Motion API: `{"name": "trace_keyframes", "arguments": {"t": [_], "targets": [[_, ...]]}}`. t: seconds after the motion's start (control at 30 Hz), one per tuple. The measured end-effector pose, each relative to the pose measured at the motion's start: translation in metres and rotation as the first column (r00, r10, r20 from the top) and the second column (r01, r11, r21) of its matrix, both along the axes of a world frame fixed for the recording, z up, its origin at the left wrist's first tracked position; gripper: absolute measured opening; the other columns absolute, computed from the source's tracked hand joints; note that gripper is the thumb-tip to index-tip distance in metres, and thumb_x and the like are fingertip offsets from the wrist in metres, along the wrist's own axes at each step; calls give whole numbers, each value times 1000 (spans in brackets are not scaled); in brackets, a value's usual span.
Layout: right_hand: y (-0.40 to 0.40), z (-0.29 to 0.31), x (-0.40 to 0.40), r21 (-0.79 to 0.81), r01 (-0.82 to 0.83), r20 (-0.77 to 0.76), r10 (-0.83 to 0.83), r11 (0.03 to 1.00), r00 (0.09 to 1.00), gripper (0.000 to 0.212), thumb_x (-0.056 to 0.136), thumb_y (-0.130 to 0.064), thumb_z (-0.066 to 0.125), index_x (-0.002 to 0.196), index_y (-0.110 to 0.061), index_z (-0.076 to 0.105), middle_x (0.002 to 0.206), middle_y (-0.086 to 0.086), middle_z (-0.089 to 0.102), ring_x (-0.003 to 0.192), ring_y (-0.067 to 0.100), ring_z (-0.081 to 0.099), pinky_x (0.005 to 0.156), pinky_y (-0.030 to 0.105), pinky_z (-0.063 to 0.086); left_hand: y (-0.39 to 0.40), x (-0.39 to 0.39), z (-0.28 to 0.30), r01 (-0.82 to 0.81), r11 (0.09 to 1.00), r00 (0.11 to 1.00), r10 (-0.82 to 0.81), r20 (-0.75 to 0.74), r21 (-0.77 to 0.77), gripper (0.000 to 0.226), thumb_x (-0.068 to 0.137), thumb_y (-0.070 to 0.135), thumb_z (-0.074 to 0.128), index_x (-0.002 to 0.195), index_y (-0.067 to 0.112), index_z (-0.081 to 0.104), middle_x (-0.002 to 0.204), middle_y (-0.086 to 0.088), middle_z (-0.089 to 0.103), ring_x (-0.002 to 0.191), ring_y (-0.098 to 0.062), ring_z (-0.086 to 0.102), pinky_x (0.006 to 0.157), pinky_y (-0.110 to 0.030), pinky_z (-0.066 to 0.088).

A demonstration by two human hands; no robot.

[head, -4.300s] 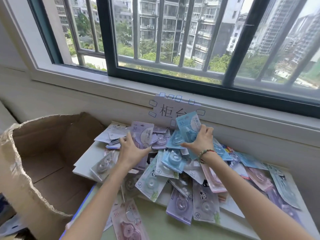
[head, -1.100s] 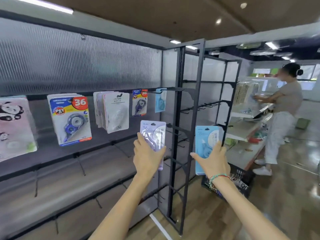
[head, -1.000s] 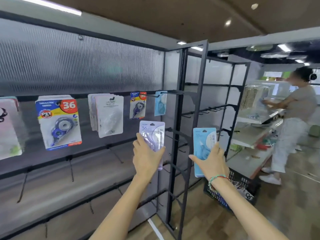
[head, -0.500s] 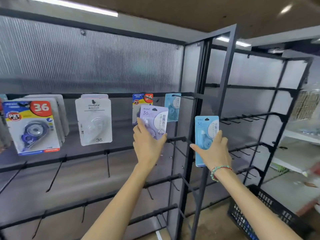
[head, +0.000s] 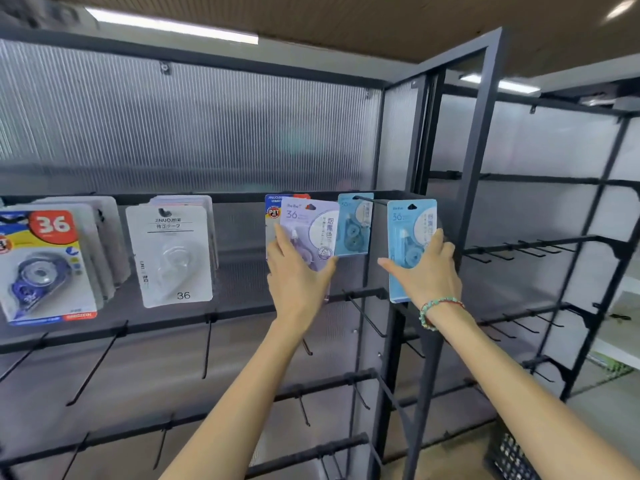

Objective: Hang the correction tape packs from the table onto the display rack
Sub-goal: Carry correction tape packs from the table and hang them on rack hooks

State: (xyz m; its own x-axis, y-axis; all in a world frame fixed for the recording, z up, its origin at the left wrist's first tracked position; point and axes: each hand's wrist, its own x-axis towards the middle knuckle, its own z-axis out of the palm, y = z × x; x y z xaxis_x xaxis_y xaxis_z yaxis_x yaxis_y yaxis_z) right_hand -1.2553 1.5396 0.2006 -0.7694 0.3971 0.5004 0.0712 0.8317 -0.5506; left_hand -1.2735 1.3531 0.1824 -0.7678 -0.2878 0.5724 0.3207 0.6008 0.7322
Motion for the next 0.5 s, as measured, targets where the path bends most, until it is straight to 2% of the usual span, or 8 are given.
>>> {"name": "trace_keyframes", "arguments": {"t": [0.23, 0.5], "targets": [[11, 5, -16, 29, -67, -4, 67, 997, 998, 115, 69, -66, 69, 148, -7, 9, 127, 13, 36, 114, 30, 47, 80, 41, 49, 9, -3, -3, -65, 998, 997, 66, 40, -16, 106, 77, 46, 75, 152, 12, 9, 137, -12, 36, 124, -31, 42, 92, -52, 46], [23, 7, -37, 113, -171, 103, 160, 979, 982, 114, 70, -67, 68, 147, -7, 10, 128, 13, 36, 113, 28, 47, 76, 37, 48, 16, -13, -2, -169, 986, 983, 167, 78, 9, 106, 74, 45, 77, 151, 13, 11, 135, -13, 37, 122, -33, 43, 90, -53, 48]]}}
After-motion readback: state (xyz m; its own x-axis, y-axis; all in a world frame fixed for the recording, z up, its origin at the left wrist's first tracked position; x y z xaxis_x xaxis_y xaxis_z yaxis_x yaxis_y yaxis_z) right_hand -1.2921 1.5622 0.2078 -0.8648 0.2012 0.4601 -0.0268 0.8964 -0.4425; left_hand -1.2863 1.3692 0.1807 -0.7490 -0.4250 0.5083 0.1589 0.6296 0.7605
